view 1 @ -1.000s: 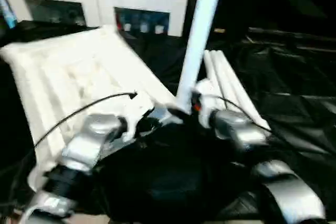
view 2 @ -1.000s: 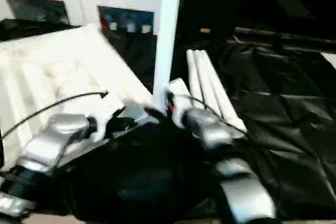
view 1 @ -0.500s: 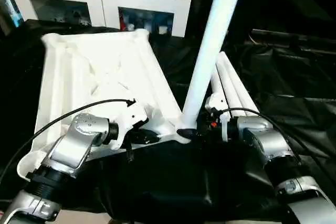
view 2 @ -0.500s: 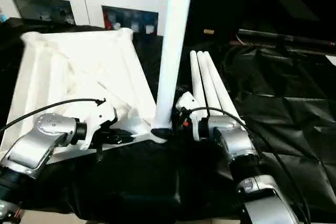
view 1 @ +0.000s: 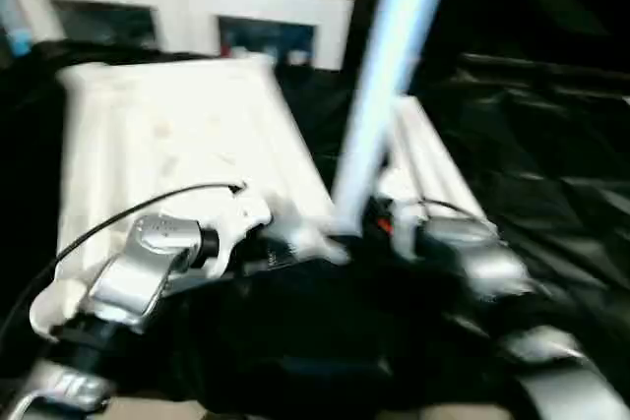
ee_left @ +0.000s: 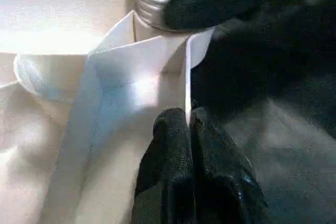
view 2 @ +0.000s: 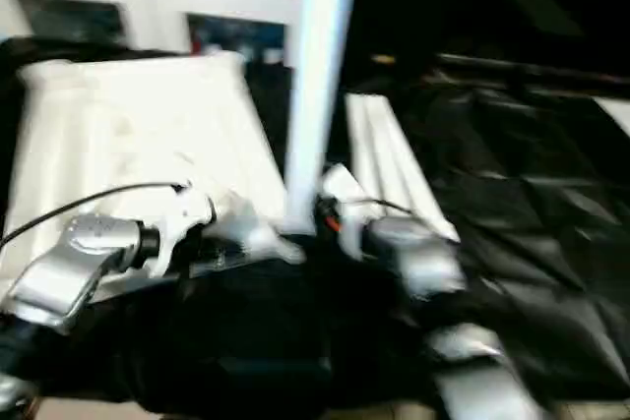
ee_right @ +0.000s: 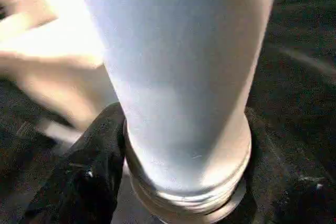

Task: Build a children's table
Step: Rotate leg to tighten

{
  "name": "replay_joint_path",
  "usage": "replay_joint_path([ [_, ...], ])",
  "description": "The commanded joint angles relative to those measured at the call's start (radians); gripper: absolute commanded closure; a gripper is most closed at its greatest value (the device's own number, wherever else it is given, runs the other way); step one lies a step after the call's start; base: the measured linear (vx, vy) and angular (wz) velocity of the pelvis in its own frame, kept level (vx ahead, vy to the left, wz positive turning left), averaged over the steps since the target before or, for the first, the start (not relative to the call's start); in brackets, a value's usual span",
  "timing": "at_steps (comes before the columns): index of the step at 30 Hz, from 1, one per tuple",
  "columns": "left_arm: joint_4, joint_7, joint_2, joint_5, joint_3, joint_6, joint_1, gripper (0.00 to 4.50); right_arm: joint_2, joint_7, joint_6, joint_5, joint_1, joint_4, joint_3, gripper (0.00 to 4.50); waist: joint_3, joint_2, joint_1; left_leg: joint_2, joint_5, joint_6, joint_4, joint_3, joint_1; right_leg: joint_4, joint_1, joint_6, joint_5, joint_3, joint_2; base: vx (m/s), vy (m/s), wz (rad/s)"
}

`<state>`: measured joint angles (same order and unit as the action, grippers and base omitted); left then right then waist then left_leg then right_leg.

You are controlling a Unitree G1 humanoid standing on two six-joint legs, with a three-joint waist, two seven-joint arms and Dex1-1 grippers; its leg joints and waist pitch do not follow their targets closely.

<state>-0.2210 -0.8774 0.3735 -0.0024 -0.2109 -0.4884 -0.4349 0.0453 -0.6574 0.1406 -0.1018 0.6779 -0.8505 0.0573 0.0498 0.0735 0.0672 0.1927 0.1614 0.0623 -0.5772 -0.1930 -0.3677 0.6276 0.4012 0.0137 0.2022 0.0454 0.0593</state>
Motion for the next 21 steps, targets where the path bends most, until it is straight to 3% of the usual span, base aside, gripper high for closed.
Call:
replay_joint_path([
  [1,0.033,0.054,-0.069,-0.023,-0.008,-0.012,-0.044,4.50,-0.066,0.107,0.021,-0.011,0.022,-0.074,-0.006,1.65,-0.054,-0.015,0.001,0.042,0.311,0.055,0.069,0.026,0.023,-0.092,-0.031,0.170,0.315,-0.048,0.083,0.000,0.000,0.00],
  [5,0.050,0.147,-0.138,-0.007,-0.009,-0.058,-0.052,4.50,-0.128,0.264,0.010,-0.006,0.074,-0.172,-0.045,1.65,-0.057,-0.016,-0.004,0.042,0.274,0.041,0.068,0.023,0.017,-0.085,-0.035,0.176,0.239,-0.047,0.080,0.000,0.000,0.00],
  [8,0.065,0.171,-0.170,-0.001,-0.018,-0.065,-0.049,4.50,-0.143,0.278,-0.024,0.010,0.087,-0.205,-0.041,1.65,-0.058,-0.016,-0.002,0.041,0.268,0.035,0.066,0.021,0.016,-0.084,-0.036,0.173,0.212,-0.047,0.080,0.000,0.000,0.00],
  [9,0.076,0.167,-0.177,-0.002,-0.028,-0.063,-0.044,4.50,-0.146,0.254,-0.029,-0.003,0.092,-0.212,-0.052,1.30,-0.059,-0.008,-0.002,0.041,0.258,0.030,0.065,0.021,0.014,-0.082,-0.038,0.173,0.199,-0.046,0.080,0.000,0.000,0.00],
  [10,0.083,0.163,-0.177,-0.003,-0.037,-0.060,-0.040,4.50,-0.146,0.236,-0.031,-0.017,0.099,-0.220,-0.069,0.95,-0.059,-0.012,0.000,0.040,0.239,0.016,0.064,0.019,0.014,-0.079,-0.038,0.177,0.165,-0.047,0.079,0.000,0.000,0.00],
  [12,0.085,0.156,-0.170,-0.002,-0.042,-0.046,-0.036,4.50,-0.139,0.215,-0.037,-0.016,0.101,-0.219,-0.069,0.93,-0.060,-0.012,0.001,0.040,0.229,0.008,0.064,0.019,0.013,-0.077,-0.041,0.181,0.149,-0.047,0.078,0.000,0.000,0.00],
  [14,0.088,0.139,-0.154,-0.005,-0.044,-0.031,-0.030,4.50,-0.120,0.200,-0.060,0.002,0.100,-0.211,-0.057,0.69,-0.060,-0.013,0.000,0.041,0.223,0.004,0.064,0.018,0.012,-0.077,-0.041,0.185,0.138,-0.046,0.078,0.000,0.000,0.00],
  [21,0.107,0.008,-0.066,-0.020,-0.066,0.009,-0.003,4.50,-0.028,-0.111,-0.132,0.007,0.029,-0.083,0.022,0.69,-0.060,-0.015,0.009,0.042,0.202,-0.024,0.061,0.017,0.010,-0.076,-0.046,0.198,0.106,-0.046,0.077,0.000,0.000,0.00],
])
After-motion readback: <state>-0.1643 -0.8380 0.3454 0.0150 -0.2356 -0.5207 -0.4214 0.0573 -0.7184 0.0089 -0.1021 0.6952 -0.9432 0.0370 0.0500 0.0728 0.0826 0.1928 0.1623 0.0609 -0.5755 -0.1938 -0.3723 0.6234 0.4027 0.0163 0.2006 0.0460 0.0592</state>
